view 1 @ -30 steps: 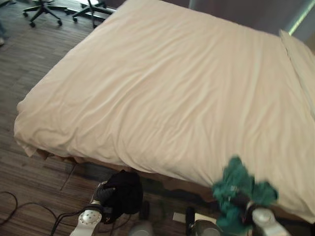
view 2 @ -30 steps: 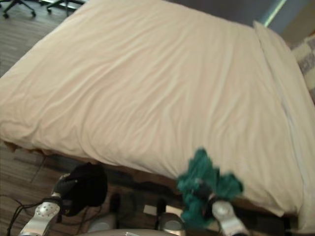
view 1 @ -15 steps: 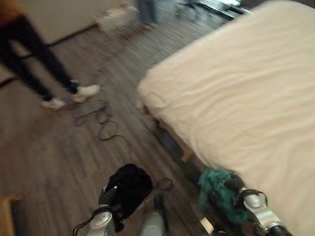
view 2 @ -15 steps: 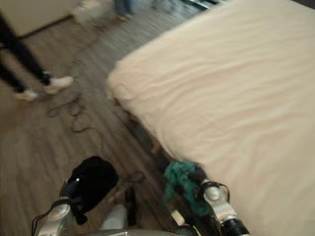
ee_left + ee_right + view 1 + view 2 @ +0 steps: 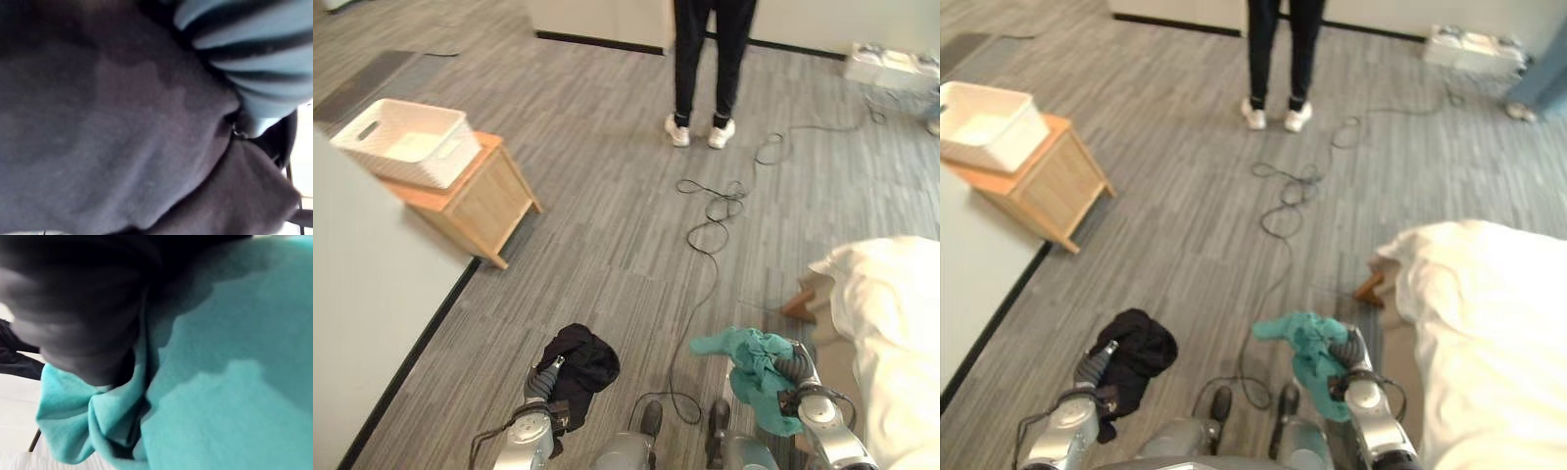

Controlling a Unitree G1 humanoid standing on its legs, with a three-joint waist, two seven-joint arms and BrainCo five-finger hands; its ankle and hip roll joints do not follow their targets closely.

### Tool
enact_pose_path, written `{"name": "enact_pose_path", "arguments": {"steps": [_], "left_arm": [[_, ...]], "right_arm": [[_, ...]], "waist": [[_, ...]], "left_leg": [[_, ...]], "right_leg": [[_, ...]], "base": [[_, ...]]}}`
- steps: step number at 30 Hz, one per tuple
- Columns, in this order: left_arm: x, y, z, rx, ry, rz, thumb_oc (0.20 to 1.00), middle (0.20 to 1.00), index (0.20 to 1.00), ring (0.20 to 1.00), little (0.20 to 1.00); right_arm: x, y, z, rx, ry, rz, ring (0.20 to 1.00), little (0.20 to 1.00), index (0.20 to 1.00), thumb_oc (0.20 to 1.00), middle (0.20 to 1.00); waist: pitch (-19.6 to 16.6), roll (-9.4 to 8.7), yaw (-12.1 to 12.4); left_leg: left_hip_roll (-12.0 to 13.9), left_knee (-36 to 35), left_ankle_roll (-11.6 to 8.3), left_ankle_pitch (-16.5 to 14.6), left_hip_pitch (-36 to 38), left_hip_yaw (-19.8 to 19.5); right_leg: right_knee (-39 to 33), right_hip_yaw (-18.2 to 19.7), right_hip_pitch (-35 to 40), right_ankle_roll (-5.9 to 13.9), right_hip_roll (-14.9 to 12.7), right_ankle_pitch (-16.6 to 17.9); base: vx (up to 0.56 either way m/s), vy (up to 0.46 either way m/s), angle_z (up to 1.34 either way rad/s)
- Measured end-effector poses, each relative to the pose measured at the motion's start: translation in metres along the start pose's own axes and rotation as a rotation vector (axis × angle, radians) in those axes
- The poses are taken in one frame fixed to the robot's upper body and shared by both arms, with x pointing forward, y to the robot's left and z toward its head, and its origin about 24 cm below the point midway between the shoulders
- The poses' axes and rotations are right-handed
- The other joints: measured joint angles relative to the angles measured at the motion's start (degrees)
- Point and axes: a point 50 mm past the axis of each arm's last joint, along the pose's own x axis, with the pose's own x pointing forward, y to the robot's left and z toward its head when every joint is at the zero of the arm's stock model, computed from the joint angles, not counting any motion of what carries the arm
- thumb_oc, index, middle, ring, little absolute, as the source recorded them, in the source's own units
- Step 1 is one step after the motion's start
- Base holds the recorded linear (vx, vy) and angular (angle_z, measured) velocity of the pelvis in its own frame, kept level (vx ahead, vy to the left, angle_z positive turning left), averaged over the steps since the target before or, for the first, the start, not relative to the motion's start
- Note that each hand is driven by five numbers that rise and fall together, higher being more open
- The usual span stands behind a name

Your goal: Tidy up the quilt and then pick up the clothes from the bed and put them into the laundry hamper.

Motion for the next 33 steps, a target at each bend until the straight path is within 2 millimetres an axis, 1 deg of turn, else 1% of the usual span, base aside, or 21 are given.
{"name": "enact_pose_path", "arguments": {"steps": [1,4,7,8,12,14,15,16,17,18,19,20,22,23,24,25,27,28,31,32,33], "left_arm": [[-0.007,-0.004,-0.013,0.01,0.034,0.001,0.2,0.2,0.2,0.2,0.2],[0.015,-0.017,-0.017,0.23,0.102,-0.019,0.2,0.2,0.2,0.2,0.2],[0.016,-0.017,-0.02,0.27,0.117,-0.014,0.2,0.2,0.2,0.2,0.2],[0.016,-0.017,-0.017,0.268,0.1,-0.014,0.2,0.2,0.2,0.2,0.2],[0.019,-0.025,0.005,0.242,0.0,-0.036,0.2,0.2,0.2,0.2,0.2],[0.017,-0.023,0.006,0.238,-0.01,-0.035,0.2,0.2,0.2,0.2,0.2],[0.017,-0.027,0.006,0.231,-0.014,-0.044,0.2,0.2,0.2,0.2,0.2],[0.01,-0.039,-0.003,0.203,0.002,-0.072,0.2,0.2,0.2,0.2,0.2],[0.008,-0.038,-0.002,0.21,-0.013,-0.081,0.2,0.2,0.2,0.2,0.2],[0.016,-0.032,0.007,0.222,-0.024,-0.067,0.2,0.2,0.2,0.2,0.2],[0.018,-0.026,0.013,0.236,-0.041,-0.058,0.2,0.2,0.2,0.2,0.2],[0.022,-0.017,0.021,0.249,-0.061,-0.034,0.2,0.2,0.2,0.2,0.2],[0.019,-0.009,0.015,0.248,-0.039,-0.012,0.2,0.2,0.2,0.2,0.2],[0.015,-0.005,0.006,0.261,-0.016,-0.014,0.2,0.2,0.2,0.2,0.2],[0.011,-0.007,0.0,0.266,0.001,-0.026,0.2,0.2,0.2,0.2,0.2],[0.012,-0.005,0.0,0.281,0.006,-0.026,0.2,0.2,0.2,0.2,0.2],[0.014,-0.002,0.003,0.303,0.01,-0.028,0.2,0.2,0.2,0.2,0.2],[0.015,-0.003,0.005,0.302,0.003,-0.027,0.2,0.2,0.2,0.2,0.2],[0.019,-0.01,0.033,0.288,-0.114,-0.037,0.2,0.2,0.2,0.2,0.2],[0.022,-0.018,0.052,0.282,-0.181,-0.056,0.2,0.2,0.2,0.2,0.2],[0.024,-0.023,0.065,0.275,-0.225,-0.069,0.2,0.2,0.2,0.2,0.2]], "right_arm": [[0.001,0.007,-0.006,-0.005,0.034,0.032,0.2,0.2,0.2,0.2,0.2],[0.003,0.002,-0.043,-0.036,0.215,0.055,0.2,0.2,0.2,0.2,0.2],[0.001,-0.001,-0.051,-0.046,0.256,0.062,0.2,0.2,0.2,0.2,0.2],[0.001,-0.003,-0.05,-0.061,0.244,0.07,0.2,0.2,0.2,0.2,0.2],[0.01,-0.022,-0.029,-0.093,0.151,0.039,0.2,0.2,0.2,0.2,0.2],[0.021,-0.031,-0.002,-0.102,0.053,0.017,0.2,0.2,0.2,0.2,0.2],[0.024,-0.034,0.006,-0.109,0.023,0.011,0.2,0.2,0.2,0.2,0.2],[0.029,-0.046,0.018,-0.135,-0.025,-0.007,0.2,0.2,0.2,0.2,0.2],[0.03,-0.047,0.02,-0.125,-0.028,-0.014,0.2,0.2,0.2,0.2,0.2],[0.03,-0.043,0.019,-0.121,-0.022,-0.014,0.2,0.2,0.2,0.2,0.2],[0.03,-0.037,0.019,-0.106,-0.025,-0.001,0.2,0.2,0.2,0.2,0.2],[0.031,-0.032,0.023,-0.09,-0.035,0.008,0.2,0.2,0.2,0.2,0.2],[0.031,-0.029,0.022,-0.106,-0.031,0.008,0.2,0.2,0.2,0.2,0.2],[0.032,-0.028,0.025,-0.118,-0.048,0.013,0.2,0.2,0.2,0.2,0.2],[0.032,-0.032,0.026,-0.133,-0.061,0.01,0.2,0.2,0.2,0.2,0.2],[0.035,-0.026,0.034,-0.112,-0.083,0.015,0.2,0.2,0.2,0.2,0.2],[0.03,-0.01,0.044,-0.067,-0.135,0.047,0.2,0.2,0.2,0.2,0.2],[0.027,-0.005,0.044,-0.063,-0.146,0.061,0.2,0.2,0.2,0.2,0.2],[0.017,0.0,0.042,-0.052,-0.172,0.066,0.2,0.2,0.2,0.2,0.2],[0.012,-0.004,0.036,-0.042,-0.164,0.047,0.2,0.2,0.2,0.2,0.2],[0.009,-0.006,0.031,-0.038,-0.15,0.034,0.2,0.2,0.2,0.2,0.2]], "waist": [[0.7,-0.14,-1.4],[0.8,0.04,1.8],[1.1,-0.03,3.0],[1.4,-0.03,3.3],[5.2,0.33,6.0],[7.0,0.9,6.2],[7.5,1.04,6.4],[7.0,5.86,7.5],[6.9,6.87,7.7],[7.2,5.64,7.8],[7.4,2.85,8.7],[8.1,-1.82,10.1],[7.8,-3.57,11.5],[7.0,-2.48,12.7],[6.2,-0.03,12.4],[7.1,-1.02,12.2],[7.2,-1.16,8.8],[7.4,-0.92,8.7],[7.2,0.53,3.5],[7.0,0.51,1.0],[6.8,0.37,-0.2]], "left_leg": [[7.0,2.5,-6.08,-6.5,2.1,4.9],[7.3,2.1,-6.32,-6.8,2.9,4.6],[8.8,0.7,-7.66,-5.9,4.0,4.9],[9.2,3.7,-8.3,-7.0,3.0,5.4],[9.2,33.0,-9.73,-11.1,-12.2,6.3],[7.3,27.2,-9.37,-11.4,-14.3,7.9],[6.5,20.5,-7.95,-10.9,-13.5,9.4],[11.4,10.9,-8.61,-10.3,-13.3,9.8],[12.7,11.4,-9.5,-6.3,-13.9,11.0],[13.2,13.5,-9.25,-5.4,-15.7,13.2],[12.1,13.7,-9.27,-5.1,-17.1,14.5],[9.0,13.4,-8.67,-4.7,-18.5,15.0],[6.3,10.3,-5.45,-4.7,-16.4,13.6],[6.5,6.9,-3.35,-3.0,-13.6,12.8],[8.0,5.4,-3.12,-2.3,-11.4,12.3],[8.5,5.9,-2.66,-2.0,-10.7,12.9],[8.6,5.8,-1.21,-3.2,-7.1,11.5],[8.3,5.7,-1.35,-4.6,-5.4,11.0],[8.6,2.4,-0.56,-5.1,-0.7,5.5],[7.3,2.8,-2.49,-6.3,-2.0,0.5],[7.0,2.3,-2.1,-6.6,-1.8,-0.7]], "right_leg": [[-10.7,-0.8,6.6,-1.46,6.5,5.6],[-10.7,-0.8,7.2,-1.5,7.0,5.5],[-11.1,-0.9,7.0,-2.21,8.3,4.9],[-11.2,-1.2,7.3,-2.8,8.7,4.5],[-11.2,-3.7,8.3,-3.61,8.9,2.0],[-11.3,-3.4,8.1,-2.83,8.4,0.9],[-11.3,-2.3,7.6,-0.12,8.3,-1.5],[0.2,-4.2,4.9,-6.82,12.1,-5.5],[10.9,-4.9,4.7,-7.16,11.8,-11.1],[8.4,-3.7,6.4,-5.18,11.3,-17.4],[6.3,-2.8,6.5,-5.2,10.4,-17.2],[2.6,0.6,7.1,-6.02,9.1,-12.8],[-0.2,0.7,10.6,-4.81,8.2,-11.7],[2.1,0.4,11.8,-3.77,9.3,-13.7],[5.6,-0.4,12.1,-2.08,11.3,-14.9],[14.8,-0.9,8.8,0.0,10.2,-16.9],[34.5,-2.7,0.6,5.12,6.9,-13.8],[37.7,-2.3,-0.7,5.29,6.1,-13.7],[27.3,-2.7,-5.1,4.78,7.4,-14.1],[12.2,-3.6,-4.7,3.46,7.3,-14.6],[0.3,-4.2,-3.6,2.58,7.1,-13.9]], "base": [[0.2,-0.075,0.38],[0.25,-0.078,0.0],[0.34,-0.131,-0.06],[0.13,-0.063,0.0],[0.32,0.022,-0.02],[0.5,0.155,-0.06],[0.52,0.161,-0.32],[0.53,0.158,-0.39],[0.54,0.133,0.1],[0.44,0.083,0.61],[0.8,0.149,0.73],[0.8,0.132,0.55],[0.49,0.099,0.23],[0.59,0.181,-0.09],[0.6,0.18,-0.12],[0.63,0.201,0.13],[0.7,0.222,0.37],[0.69,0.146,0.54],[0.79,-0.024,0.95],[0.58,-0.056,1.52],[1.07,-0.128,1.37]]}}
